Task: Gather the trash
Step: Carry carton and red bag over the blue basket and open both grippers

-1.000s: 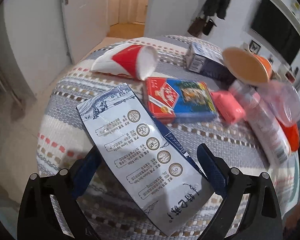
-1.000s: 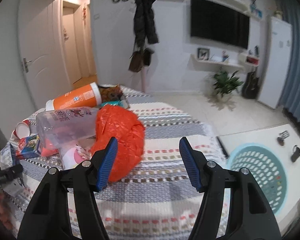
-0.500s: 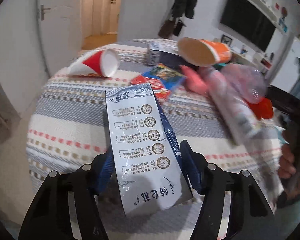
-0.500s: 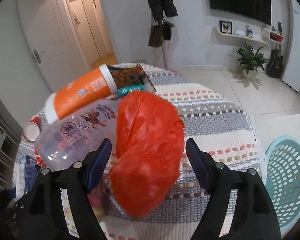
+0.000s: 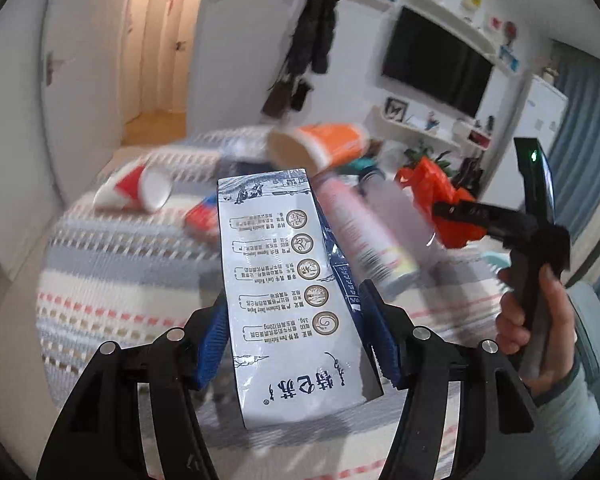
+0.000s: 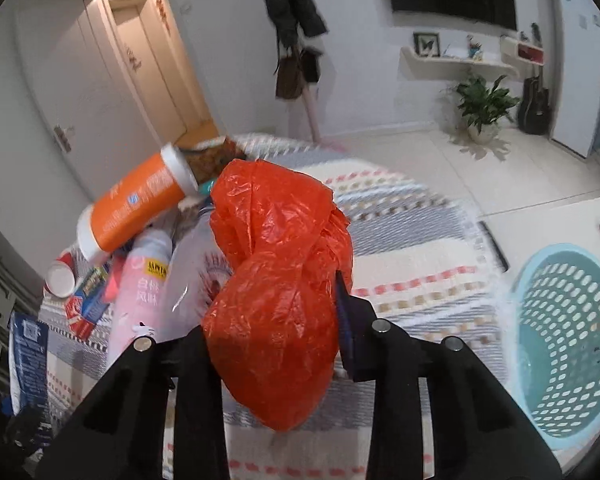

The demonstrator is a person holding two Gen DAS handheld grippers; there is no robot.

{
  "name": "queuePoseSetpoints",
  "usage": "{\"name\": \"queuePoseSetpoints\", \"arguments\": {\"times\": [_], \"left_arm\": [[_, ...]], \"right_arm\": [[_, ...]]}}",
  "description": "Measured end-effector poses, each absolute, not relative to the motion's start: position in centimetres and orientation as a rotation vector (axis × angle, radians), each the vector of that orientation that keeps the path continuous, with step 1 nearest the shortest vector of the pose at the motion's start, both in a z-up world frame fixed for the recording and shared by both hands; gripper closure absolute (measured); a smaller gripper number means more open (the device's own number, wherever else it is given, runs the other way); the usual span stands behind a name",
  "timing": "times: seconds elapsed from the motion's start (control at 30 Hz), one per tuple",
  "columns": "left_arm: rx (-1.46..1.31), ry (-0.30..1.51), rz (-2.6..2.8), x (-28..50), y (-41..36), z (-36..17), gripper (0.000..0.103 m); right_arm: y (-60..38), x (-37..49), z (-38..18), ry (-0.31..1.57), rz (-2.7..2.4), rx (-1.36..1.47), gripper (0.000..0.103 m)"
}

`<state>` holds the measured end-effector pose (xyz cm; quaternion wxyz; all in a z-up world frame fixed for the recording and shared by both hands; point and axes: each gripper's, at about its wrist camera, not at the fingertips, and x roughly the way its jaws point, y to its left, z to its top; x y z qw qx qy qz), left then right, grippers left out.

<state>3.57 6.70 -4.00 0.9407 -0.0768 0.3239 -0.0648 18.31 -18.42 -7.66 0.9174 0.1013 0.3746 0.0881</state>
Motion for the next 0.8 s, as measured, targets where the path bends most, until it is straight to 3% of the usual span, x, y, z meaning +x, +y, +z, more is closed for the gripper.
{"name": "queuePoseSetpoints", "arguments": {"times": [0.43,0.8], "left_arm": [[-0.021,0.567,-0.417,7.4,-8.1,1.7,0.043],[0.040,0.677,-0.620,13.1,-21.2,-3.4,0.043]], "right_arm": [[-32.4,11.2,-3.7,0.599,-0.080,0.278,0.074],[-43.0,9.0,-10.0,0.721,-0.300,0.366,0.074]]}}
